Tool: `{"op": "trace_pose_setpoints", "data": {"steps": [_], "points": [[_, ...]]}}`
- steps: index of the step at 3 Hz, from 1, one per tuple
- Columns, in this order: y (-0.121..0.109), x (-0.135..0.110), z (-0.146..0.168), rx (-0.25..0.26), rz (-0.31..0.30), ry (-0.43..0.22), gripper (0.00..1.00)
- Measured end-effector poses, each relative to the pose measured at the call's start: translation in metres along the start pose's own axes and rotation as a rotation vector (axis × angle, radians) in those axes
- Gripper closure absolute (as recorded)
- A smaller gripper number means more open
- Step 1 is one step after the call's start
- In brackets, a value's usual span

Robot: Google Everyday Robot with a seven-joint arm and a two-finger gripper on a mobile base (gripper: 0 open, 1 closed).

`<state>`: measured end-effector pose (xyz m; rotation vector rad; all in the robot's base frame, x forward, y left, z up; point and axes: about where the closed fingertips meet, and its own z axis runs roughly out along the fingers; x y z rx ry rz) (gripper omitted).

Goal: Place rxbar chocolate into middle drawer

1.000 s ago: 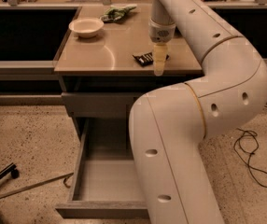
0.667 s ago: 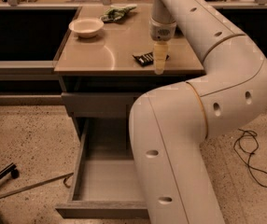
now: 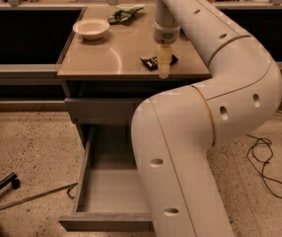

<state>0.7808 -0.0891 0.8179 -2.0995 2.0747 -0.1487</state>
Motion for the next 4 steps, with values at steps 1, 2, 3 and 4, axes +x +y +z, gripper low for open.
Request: {"op": "trace_pose_setpoints", "data": {"steps": [1,2,3,4], "points": [[-0.014,-0.006,-0.006,0.096,0.011,-0.001,0.00],[-0.011,-0.009,0.002,0.082,0.006,0.003,0.00],[-0.003,-0.012,0.014,0.028,-0.005,0.009,0.00],[0.001,-0.015,0.021,-0.014,-0.014,0.015,0.00]]}}
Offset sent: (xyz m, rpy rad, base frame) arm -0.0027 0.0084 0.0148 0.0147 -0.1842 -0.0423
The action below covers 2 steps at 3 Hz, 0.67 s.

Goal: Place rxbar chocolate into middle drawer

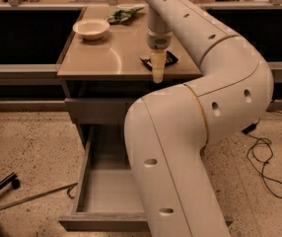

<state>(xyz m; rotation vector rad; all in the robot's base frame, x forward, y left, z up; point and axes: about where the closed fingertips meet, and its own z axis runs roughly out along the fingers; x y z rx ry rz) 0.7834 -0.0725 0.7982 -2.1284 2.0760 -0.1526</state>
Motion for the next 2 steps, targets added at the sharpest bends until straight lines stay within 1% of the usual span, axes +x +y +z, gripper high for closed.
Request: {"op": "trace_pose_setpoints", "data": {"steps": [1,2], "points": [[0.0049,-0.0001,0.0030,-0.034,-0.002,-0.005,0.19],[0.0049,-0.0001,0.0030,-0.034,-0.002,-0.005,0.43]]}}
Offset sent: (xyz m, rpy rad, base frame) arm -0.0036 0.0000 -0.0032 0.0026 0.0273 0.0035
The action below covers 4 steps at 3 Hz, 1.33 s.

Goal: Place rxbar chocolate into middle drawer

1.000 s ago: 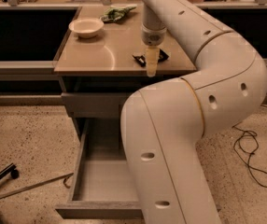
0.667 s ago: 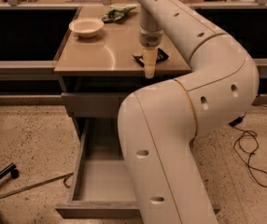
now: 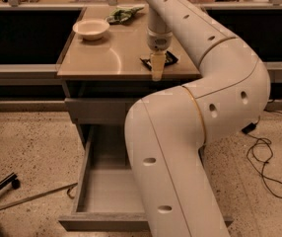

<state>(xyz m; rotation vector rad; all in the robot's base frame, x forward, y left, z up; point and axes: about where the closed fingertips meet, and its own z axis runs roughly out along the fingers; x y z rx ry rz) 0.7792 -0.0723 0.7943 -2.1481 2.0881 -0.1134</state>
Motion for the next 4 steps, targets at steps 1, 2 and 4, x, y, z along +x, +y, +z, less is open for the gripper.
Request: {"op": "trace_pose_setpoints", "data": {"steps": [1,2,4], "points": [[0.0000,0.0000,0.0000,0.000,0.000,0.000,0.64],[0.0033,0.0008,-0.0033,0.000,0.000,0.000,0.89],[0.0051,0.0013,-0.0056,0.000,0.000,0.000,1.00]]}}
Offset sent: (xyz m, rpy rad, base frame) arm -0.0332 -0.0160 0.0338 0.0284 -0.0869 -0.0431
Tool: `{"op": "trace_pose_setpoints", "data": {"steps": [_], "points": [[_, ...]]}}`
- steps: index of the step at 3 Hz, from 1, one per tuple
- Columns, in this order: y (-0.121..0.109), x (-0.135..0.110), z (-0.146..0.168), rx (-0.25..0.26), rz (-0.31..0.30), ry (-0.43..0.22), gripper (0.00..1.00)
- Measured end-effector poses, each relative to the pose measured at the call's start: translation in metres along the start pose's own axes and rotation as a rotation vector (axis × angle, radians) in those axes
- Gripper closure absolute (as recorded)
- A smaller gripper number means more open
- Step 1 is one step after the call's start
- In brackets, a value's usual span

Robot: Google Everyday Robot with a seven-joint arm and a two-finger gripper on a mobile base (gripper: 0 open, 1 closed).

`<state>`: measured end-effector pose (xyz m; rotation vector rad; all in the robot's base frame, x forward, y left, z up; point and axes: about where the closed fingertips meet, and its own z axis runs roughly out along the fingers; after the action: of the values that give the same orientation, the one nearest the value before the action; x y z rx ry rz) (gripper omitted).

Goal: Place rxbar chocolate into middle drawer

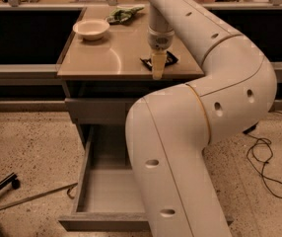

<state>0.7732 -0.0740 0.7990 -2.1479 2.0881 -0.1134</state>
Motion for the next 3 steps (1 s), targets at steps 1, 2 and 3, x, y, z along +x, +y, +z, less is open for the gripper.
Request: {"op": "trace_pose_setpoints", "data": {"steps": [1,2,3], "points": [[0.0014,0.0003,-0.0036,0.000,0.000,0.000,1.00],[0.0019,0.0003,-0.0066,0.000,0.000,0.000,1.00],[0.0013,-0.0002,-0.0107,0.000,0.000,0.000,1.00]]}}
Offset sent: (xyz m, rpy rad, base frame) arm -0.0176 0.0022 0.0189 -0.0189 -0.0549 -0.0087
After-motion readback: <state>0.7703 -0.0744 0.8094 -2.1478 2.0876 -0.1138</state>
